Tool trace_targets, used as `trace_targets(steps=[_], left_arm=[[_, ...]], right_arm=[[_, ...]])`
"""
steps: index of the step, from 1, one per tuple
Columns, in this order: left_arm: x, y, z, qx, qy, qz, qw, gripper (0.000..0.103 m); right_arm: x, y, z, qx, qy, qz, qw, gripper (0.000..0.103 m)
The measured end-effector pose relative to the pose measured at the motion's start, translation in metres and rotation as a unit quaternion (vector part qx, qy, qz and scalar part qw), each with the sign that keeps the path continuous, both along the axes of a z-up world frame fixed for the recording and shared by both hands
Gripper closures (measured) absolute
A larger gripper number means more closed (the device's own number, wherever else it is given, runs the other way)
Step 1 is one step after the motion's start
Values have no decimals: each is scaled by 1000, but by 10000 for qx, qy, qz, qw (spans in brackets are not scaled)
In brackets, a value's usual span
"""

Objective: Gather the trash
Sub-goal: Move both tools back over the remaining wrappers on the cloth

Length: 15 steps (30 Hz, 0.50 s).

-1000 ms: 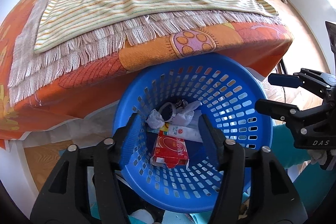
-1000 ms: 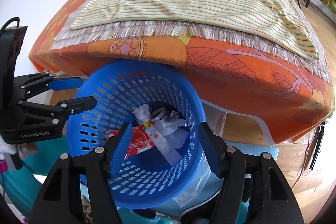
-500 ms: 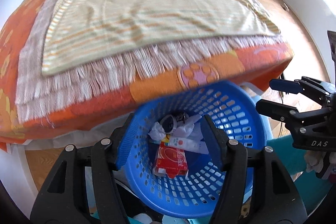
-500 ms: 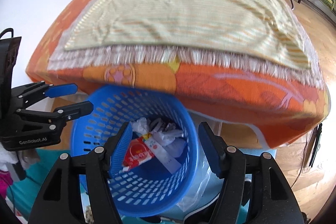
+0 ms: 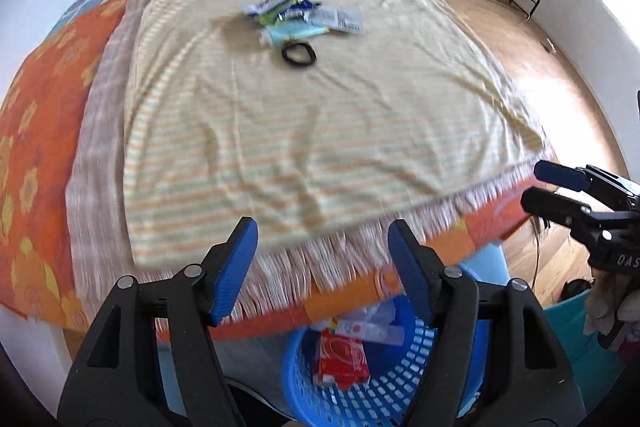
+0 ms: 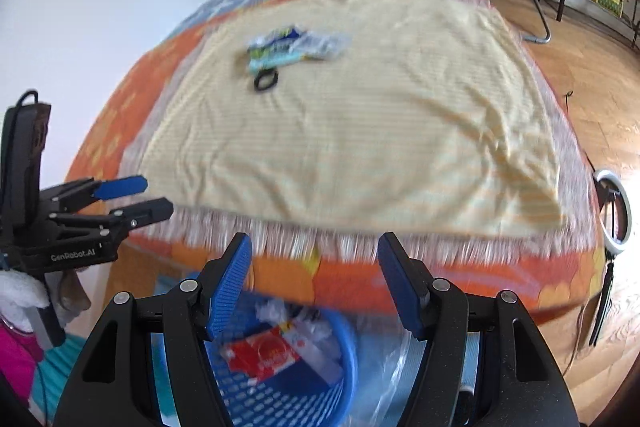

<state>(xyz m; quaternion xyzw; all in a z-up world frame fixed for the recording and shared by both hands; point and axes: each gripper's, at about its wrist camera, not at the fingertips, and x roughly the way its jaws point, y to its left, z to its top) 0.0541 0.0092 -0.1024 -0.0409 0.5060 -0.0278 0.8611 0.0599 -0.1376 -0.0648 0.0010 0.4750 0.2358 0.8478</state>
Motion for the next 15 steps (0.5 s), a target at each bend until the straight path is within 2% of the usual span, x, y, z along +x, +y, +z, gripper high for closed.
trace_targets(steps=[5,7,15], left_arm=[[31,2,13,78,-61,-152,9998,33],[44,3,16,127,-79,-204,9997,33],[111,17,26,344,-190,-382,9985,33]], right_arm=[[35,3,15,107,-273,-59,9996,37],[48,3,18,158,-282,-70,9995,32],[106,16,21,223,-199,-25,9996,32]])
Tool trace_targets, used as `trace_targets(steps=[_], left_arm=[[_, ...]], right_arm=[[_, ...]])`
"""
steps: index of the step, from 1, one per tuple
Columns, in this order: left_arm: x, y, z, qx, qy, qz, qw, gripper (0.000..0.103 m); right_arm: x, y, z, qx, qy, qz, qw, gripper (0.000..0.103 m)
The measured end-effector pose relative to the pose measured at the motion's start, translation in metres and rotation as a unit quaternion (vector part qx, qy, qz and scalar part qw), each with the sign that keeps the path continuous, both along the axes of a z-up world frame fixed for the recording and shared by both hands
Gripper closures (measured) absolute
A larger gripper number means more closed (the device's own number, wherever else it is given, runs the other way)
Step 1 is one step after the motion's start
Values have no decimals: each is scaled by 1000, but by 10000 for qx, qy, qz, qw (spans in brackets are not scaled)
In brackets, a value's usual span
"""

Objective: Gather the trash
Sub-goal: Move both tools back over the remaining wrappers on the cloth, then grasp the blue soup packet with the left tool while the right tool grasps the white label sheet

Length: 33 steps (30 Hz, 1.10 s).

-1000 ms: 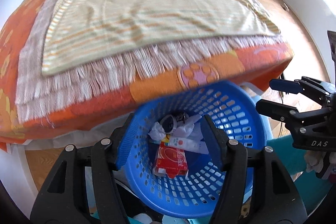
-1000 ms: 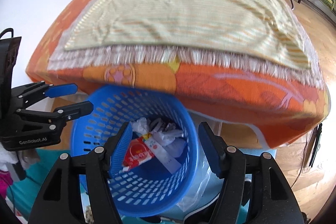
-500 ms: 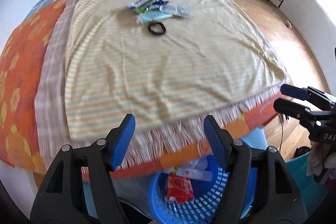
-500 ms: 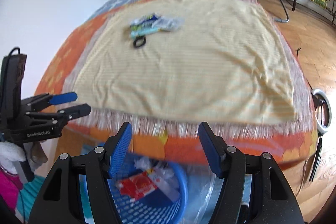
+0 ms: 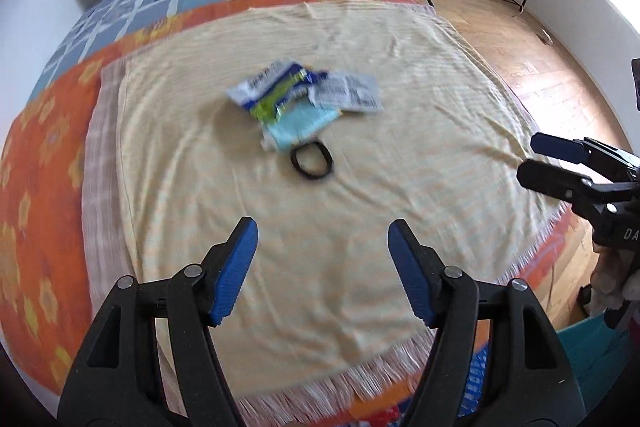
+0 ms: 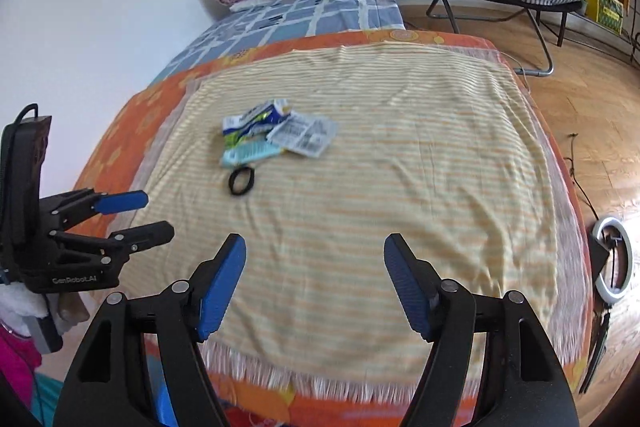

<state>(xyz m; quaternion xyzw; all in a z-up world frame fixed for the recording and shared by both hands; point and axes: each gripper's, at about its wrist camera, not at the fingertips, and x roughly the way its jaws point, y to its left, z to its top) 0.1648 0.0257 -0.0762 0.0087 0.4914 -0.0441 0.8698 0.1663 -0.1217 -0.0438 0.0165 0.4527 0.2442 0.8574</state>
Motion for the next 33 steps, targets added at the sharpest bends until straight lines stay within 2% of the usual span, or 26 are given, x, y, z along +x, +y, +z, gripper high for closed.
trace_targets(steps=[8,13,20,28,33], left_arm=[[65,18,-11,105,4,-15,9999,33],[101,21,-19,355,-93,4,9993,33],[142,19,-33,592,13,-324,9977,33],[163,26,-49,442,135,-235,9987,33],[165,41,-55,503,197,78,9985,40]], right_arm=[[69,15,-7,345,165,189,9991,32],[109,32,-20,395,255,372,9982,32],[151,42,-39,611,473,467,9959,32],[167,57,-47,714,578,736,9930,32],[169,72,-54,583,636,965,9916,32]])
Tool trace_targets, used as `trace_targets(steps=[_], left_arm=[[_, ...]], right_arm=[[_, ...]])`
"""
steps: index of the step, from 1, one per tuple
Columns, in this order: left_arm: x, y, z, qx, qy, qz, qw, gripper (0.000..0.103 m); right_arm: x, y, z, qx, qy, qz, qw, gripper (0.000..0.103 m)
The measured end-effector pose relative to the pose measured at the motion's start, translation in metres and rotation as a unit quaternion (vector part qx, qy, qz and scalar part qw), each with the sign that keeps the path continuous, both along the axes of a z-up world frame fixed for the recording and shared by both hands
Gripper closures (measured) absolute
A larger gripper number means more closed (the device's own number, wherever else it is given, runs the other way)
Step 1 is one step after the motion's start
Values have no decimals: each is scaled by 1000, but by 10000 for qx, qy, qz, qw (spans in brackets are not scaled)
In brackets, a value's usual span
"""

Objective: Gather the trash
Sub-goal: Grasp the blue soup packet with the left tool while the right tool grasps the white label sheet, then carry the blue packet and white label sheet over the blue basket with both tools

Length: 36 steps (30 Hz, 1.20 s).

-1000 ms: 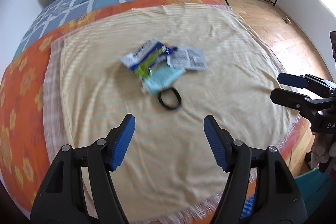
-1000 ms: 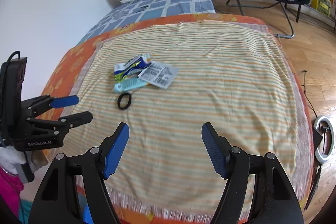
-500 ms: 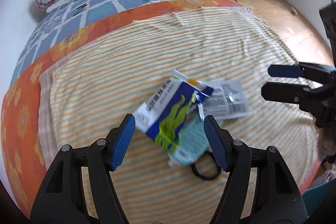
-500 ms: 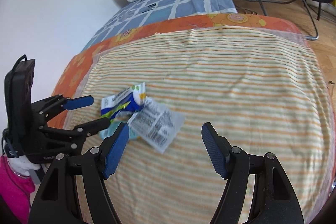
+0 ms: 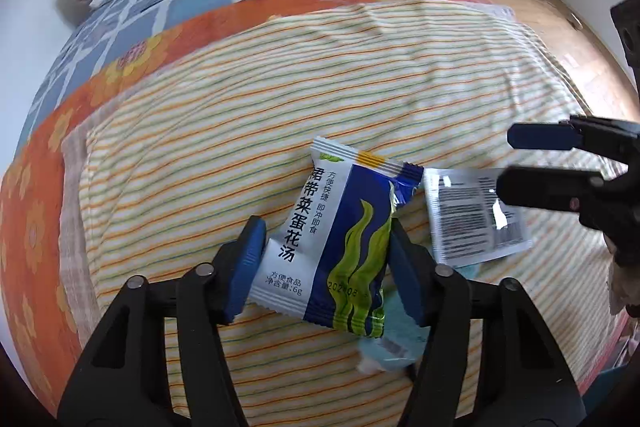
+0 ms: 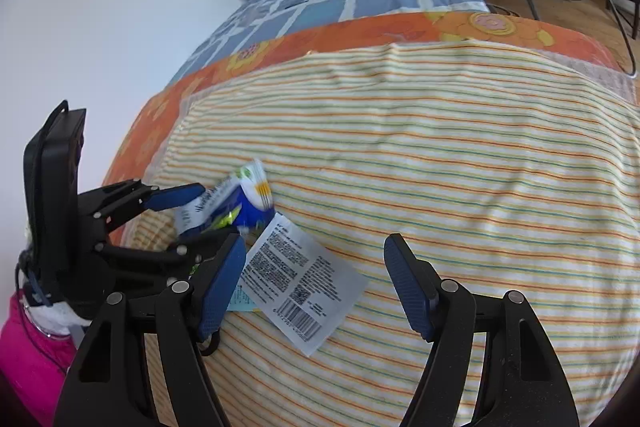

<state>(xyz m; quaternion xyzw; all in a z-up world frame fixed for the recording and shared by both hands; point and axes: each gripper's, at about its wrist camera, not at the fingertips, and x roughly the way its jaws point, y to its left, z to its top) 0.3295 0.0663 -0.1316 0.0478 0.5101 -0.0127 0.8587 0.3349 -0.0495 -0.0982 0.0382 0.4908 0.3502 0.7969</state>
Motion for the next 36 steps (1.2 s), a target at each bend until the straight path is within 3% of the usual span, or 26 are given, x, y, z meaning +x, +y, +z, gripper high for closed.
trace_targets(steps=[6,14,21,25,29,31,36], left_arm=[[-5,21,5,10,-59,251,9997,44],[-19,42,1,-4,-32,424,9991,44],[-23,43,1,41,-57,408,9991,45],[-24,44,1,72,-63,399,9992,45],[-27,44,1,95,-61,412,9991,45],[-27,43,1,130,-46,399,9991,45],[-29,43,2,238,-2,370,9990,45]], right_arm=[[-11,16,-8,-281,71,354,9990,32],[-31,27,-7,-1037,-404,709,9913,32],[-35,38,-7,-1248,-504,936,9865,32],[-47,48,-12,-1857,-877,1240,9708,32],[-44,41,-15,-1960,-936,1119,9697,32],[-39,33,-14,-1923,-898,1003,9721,41],[-25,19,-14,-2081,-841,646,9723,41]])
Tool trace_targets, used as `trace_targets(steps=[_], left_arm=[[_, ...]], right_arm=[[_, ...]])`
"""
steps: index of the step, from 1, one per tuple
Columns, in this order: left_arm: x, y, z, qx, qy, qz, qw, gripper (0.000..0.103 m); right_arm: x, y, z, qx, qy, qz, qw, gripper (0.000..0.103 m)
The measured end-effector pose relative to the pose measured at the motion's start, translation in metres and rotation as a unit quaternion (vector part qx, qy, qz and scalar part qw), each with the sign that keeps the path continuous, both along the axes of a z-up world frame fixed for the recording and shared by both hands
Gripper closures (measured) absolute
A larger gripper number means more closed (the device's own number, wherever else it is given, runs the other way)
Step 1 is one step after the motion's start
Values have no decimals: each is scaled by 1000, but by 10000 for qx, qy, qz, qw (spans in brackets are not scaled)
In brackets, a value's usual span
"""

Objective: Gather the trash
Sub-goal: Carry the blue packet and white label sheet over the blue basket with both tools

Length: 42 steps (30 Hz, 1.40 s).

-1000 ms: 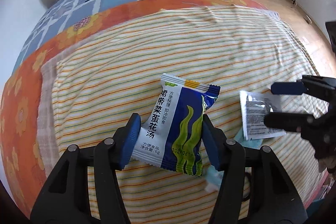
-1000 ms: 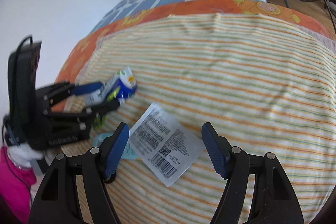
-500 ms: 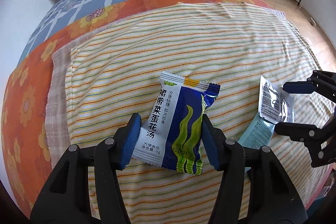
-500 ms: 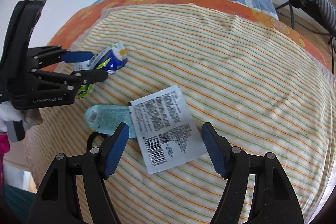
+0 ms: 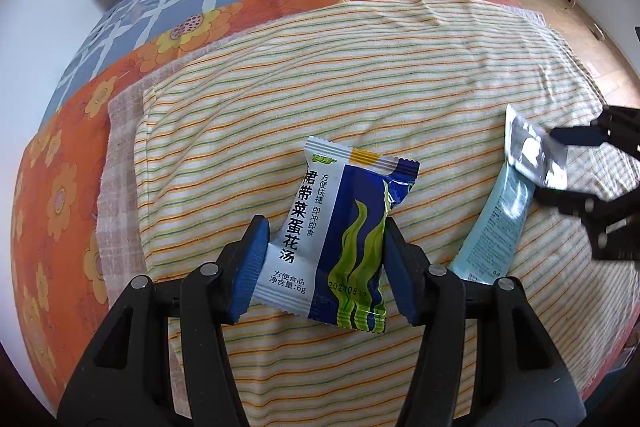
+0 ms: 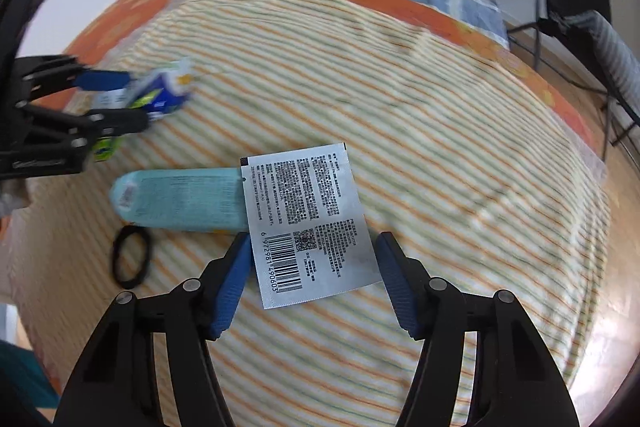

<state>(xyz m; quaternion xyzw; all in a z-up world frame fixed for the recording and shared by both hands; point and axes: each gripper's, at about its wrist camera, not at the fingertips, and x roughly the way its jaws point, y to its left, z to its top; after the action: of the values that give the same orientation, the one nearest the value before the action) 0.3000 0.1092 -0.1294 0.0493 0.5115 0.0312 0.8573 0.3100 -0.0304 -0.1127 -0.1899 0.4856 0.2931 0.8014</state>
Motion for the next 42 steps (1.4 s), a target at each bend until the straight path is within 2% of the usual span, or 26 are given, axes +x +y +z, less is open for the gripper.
trace_targets(steps=[3,5,7,10,11,13,22,26,29,32,35,37,38,41,42], left_arm=[[1,-5,-2,108,73,-137,9998,44],[3,-7,-5,186,94,-135,9997,39],[6,-8,-9,190,139,-98,9997,39],[8,-5,-9,42,94,17,9999,39],[8,-4,-9,-25,87,51,9999,42],[6,-1,-8,-111,42,123,9999,45],[-16,0,5,-147,-127,205,9996,46],[-30,-3,10,-184,-107,154,9997,46],[-36,-10,5,-114,-29,54,9999,46],[-39,-13,-1,-93,49,31,9999,46],[-37,-13,-7,-118,92,30,9999,46],[-37,-13,-8,-139,80,42,9999,46],[-37,-13,-8,-151,75,48,9998,46],[-37,-12,-6,-162,62,65,9998,46],[-38,-12,-6,-159,59,73,9998,46]], right_arm=[[5,-4,2,119,98,-77,9999,40],[6,0,1,50,62,-82,9999,38],[8,3,-1,3,22,-81,10000,34],[11,5,-2,31,28,-106,9999,34],[12,4,-2,55,47,-136,9999,34],[12,1,0,112,52,-209,9997,42],[-6,-15,17,380,-76,-386,9985,45],[-13,-19,12,335,167,-299,9989,45],[-15,-16,0,134,395,-255,9988,41],[-12,-13,-4,43,343,-328,9989,38],[-5,-8,-4,112,434,-368,9983,29],[-4,-3,-4,-4,315,-340,9989,28],[-5,-2,-4,-63,250,-329,9991,28],[-6,-5,0,-79,168,-415,9990,44],[-7,-8,2,22,210,-446,9988,45]])
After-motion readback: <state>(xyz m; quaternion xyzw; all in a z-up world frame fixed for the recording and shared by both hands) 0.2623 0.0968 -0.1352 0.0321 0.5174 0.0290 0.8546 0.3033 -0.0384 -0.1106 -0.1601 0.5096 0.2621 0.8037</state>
